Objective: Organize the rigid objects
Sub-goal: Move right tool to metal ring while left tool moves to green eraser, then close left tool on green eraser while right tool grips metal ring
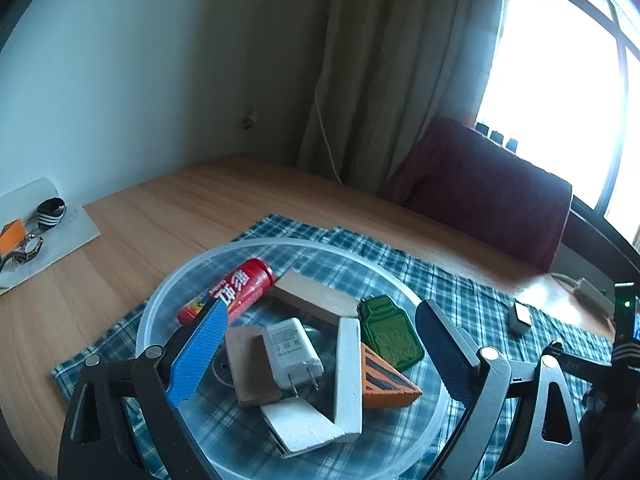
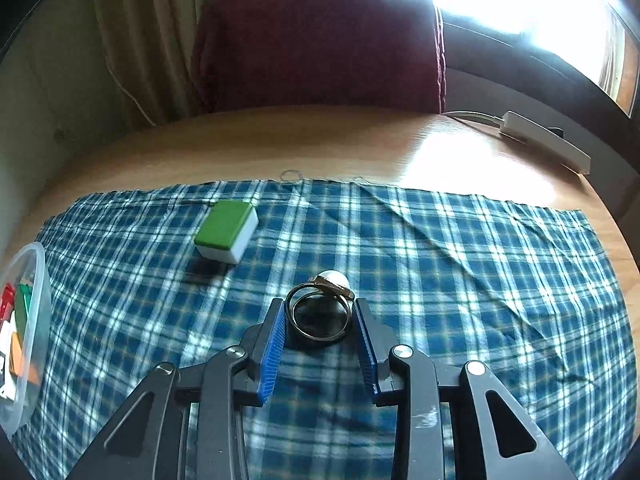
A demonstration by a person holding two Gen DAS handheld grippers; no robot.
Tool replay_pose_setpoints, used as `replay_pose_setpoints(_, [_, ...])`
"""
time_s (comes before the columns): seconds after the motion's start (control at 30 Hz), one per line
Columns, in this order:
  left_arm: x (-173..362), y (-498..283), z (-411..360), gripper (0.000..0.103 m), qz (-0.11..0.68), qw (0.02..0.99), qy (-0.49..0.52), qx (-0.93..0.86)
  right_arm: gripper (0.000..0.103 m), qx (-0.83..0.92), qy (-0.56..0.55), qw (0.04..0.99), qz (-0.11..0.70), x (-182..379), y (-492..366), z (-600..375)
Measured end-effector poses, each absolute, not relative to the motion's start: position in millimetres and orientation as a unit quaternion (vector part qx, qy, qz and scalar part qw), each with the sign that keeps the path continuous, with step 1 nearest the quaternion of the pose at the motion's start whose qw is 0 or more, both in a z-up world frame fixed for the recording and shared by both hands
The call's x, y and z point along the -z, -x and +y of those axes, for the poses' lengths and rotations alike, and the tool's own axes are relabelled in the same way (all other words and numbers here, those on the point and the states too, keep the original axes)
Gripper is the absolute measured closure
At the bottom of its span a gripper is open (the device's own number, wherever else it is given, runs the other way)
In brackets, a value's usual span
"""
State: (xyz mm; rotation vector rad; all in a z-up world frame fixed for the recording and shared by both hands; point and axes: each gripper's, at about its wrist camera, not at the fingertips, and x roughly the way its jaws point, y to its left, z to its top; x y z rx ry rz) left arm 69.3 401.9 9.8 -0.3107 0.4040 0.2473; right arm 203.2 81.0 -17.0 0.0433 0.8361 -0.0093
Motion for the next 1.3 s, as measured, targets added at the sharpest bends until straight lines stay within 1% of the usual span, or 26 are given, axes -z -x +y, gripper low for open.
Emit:
replay_pose_setpoints(0.2, [-11,-75,381,0.008,0.232,0.959,0.139,-0.082,0.068,-0.003,-0.027,0.916,0.401,17,-184,53])
replay_pose_setpoints(0.47, [-30,-93,330,0.008,0.258,0.957,0.129,0.008,0.069,-0.007,-0.036,0.918,0.395,21,-155,16])
replay_pose_setpoints(0.6, [-36,-114,298,0.008,0.288,0.948,0.122,0.052,0.069,-0.019,-0.037,0.92,0.39,19,-148,7])
replay_pose_setpoints(0.73, [-40,-142,261,0.008,0.307,0.944,0.092,0.08,0.069,-0.027,-0.041,0.923,0.382,20,-140,0])
replay_pose_setpoints(0.97, [-27,-197,206,0.008,0.358,0.926,0.053,0.111,0.069,-0.039,-0.061,0.923,0.378,22,-130,-10])
replay_pose_setpoints(1.03, [-22,-208,196,0.01,0.366,0.923,0.045,0.114,0.069,-0.037,-0.058,0.922,0.381,20,-129,-11])
replay_pose_setpoints(1.1, [-17,-221,188,0.015,0.374,0.92,0.036,0.113,0.069,-0.039,-0.06,0.922,0.381,20,-127,-11])
replay_pose_setpoints(1.17, [-11,-234,181,0.023,0.382,0.917,0.029,0.113,0.069,-0.04,-0.061,0.921,0.383,15,-128,-14])
replay_pose_setpoints(1.23, [-5,-247,178,0.027,0.393,0.912,0.03,0.111,0.069,-0.038,-0.062,0.918,0.389,14,-129,-15])
replay_pose_setpoints(1.3, [-2,-258,177,0.033,0.4,0.909,0.031,0.111,0.069,-0.038,-0.063,0.918,0.391,16,-130,-14])
